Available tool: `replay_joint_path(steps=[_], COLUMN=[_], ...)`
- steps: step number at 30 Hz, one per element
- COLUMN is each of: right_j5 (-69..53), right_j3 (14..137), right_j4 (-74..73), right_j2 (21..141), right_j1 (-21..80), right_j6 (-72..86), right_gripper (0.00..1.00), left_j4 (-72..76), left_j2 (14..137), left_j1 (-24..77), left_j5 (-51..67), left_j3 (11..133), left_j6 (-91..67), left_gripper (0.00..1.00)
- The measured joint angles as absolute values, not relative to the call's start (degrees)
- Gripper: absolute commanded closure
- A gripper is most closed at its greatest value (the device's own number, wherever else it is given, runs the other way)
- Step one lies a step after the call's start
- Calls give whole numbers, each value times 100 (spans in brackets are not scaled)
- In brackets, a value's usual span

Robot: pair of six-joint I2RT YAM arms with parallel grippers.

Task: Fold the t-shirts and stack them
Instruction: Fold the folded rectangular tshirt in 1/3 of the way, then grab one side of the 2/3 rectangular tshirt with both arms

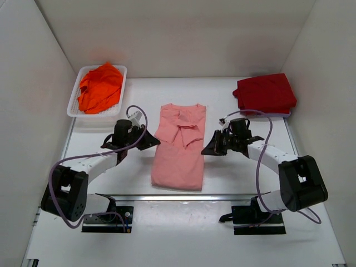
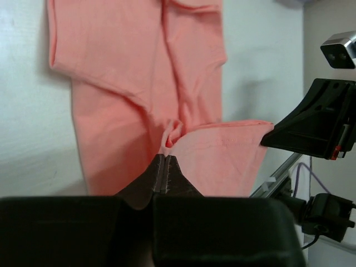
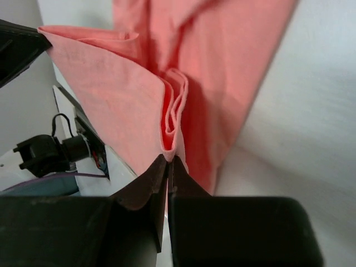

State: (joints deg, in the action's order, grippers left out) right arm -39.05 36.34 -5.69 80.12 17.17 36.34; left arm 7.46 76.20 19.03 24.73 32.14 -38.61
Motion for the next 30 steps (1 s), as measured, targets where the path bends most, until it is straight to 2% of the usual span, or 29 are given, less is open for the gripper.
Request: replay_joint_path(steps=[6, 7, 8, 9, 10, 11, 14, 18, 25, 30], right_j5=[-3990, -4003, -4012, -4003, -3966, -3916, -3750, -3474, -3387, -3402], right_j3=[4523, 4663, 4777, 4899, 4978, 5024, 5013, 4705, 3065, 2112], right_j4=[-834, -843, -851, -858, -856, -856, -945, -1037, -982, -888], right_j2=[8318, 8493, 8676, 8890, 9078, 9238, 9376, 8908, 7303, 6626], right_j1=[1479, 1424, 1380, 1330, 1271, 1205, 1004, 913, 1658, 2034], right_j6=[3319, 3269, 3225, 3153, 3111, 3048, 2930, 2871, 3452, 4130], right_gripper=[100, 96, 90, 73, 57, 51, 45, 45, 42, 43], left_j4=[733, 749, 775, 781, 792, 786, 742, 541, 198, -215], left_j2=[7618, 7703, 7822, 8001, 8178, 8366, 8696, 8493, 6156, 4873], left_j1=[1717, 1697, 1682, 1651, 1621, 1590, 1406, 1260, 1988, 2294], left_j5=[2486, 2484, 2477, 2456, 2432, 2425, 2462, 2480, 2397, 2078], left_j3=[3632, 3669, 3706, 3765, 3820, 3870, 3916, 3800, 2383, 1577], left_j6=[-3819, -3809, -3763, -3734, -3695, -3667, -3623, -3548, -3771, -4250], left_gripper=[99, 85, 72, 60, 54, 50, 50, 45, 41, 42])
